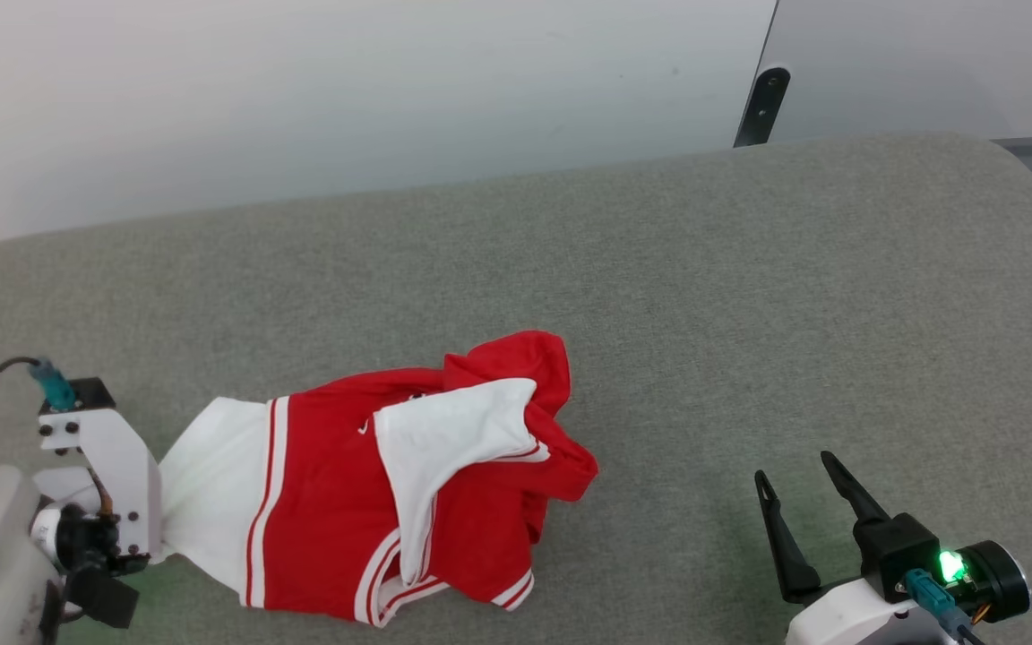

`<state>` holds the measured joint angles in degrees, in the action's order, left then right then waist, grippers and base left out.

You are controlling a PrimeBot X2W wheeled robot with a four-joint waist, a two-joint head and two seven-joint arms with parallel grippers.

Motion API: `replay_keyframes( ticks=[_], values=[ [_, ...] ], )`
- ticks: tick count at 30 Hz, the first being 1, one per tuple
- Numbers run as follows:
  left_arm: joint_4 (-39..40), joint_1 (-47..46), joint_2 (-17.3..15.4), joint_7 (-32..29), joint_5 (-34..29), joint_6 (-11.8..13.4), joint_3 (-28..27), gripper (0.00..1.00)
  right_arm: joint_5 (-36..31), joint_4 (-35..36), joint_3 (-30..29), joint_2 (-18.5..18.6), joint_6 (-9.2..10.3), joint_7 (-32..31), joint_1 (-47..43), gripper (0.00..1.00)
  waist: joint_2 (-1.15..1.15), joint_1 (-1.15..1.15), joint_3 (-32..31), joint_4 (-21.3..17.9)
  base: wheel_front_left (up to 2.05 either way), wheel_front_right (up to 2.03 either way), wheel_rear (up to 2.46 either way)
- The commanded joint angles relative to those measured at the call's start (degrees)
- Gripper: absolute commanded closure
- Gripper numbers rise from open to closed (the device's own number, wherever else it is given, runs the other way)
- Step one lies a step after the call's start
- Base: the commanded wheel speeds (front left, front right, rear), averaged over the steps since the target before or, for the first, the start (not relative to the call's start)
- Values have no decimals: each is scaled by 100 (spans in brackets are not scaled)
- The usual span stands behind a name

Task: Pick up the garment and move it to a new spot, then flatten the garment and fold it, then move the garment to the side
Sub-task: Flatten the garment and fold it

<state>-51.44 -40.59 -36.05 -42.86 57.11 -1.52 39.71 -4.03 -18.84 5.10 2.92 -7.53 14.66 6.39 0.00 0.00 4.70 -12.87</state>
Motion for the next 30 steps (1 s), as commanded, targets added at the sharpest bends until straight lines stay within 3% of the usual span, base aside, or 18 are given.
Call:
replay_keyframes(
  ticks=[1,2,3,7,8,9,10,13,14,15,24,30],
  values=[
    [-15,81,56,45,26,37,-23,88,-12,-4,13,-5,8,-4,46,0,0,0,15,16,0,0,0],
    [-17,112,73,62,22,22,-6,75,-14,-9,16,-5,8,-14,46,0,0,0,18,23,0,0,0],
    [-13,139,102,64,31,-25,14,69,-13,-11,17,-5,8,-18,45,0,0,0,20,29,0,0,0],
    [-37,183,174,38,16,-27,75,71,-15,-22,26,-5,8,-43,51,0,0,0,3,47,0,0,0],
    [-57,199,177,18,-24,-23,114,84,-14,-24,32,-5,8,-51,53,0,0,0,-6,50,0,0,0],
    [-69,214,170,0,-48,-22,146,87,-16,-26,36,-5,8,-63,54,0,0,0,-15,52,0,0,0],
    [-87,224,162,18,-58,-2,155,81,-19,-28,40,-5,8,-68,55,0,0,0,-24,52,0,0,0],
    [-130,242,165,80,-61,18,153,47,-23,-28,37,-5,8,-80,55,0,0,0,-49,59,0,0,0],
    [-138,245,175,116,-30,18,133,18,-25,-29,32,-5,8,-79,48,0,0,0,-60,64,0,0,0],
    [-139,247,189,146,-1,4,106,0,-33,-30,25,-5,8,-69,36,0,0,0,-73,74,0,0,0],
    [23,98,97,325,-44,-95,93,0,-73,-15,53,-4,8,-122,-152,0,0,0,-364,269,0,0,0],
    [531,212,1,951,-51,-195,-44,0,-77,48,41,13,8,-125,-270,0,0,0,-596,476,0,0,0]
  ],
)
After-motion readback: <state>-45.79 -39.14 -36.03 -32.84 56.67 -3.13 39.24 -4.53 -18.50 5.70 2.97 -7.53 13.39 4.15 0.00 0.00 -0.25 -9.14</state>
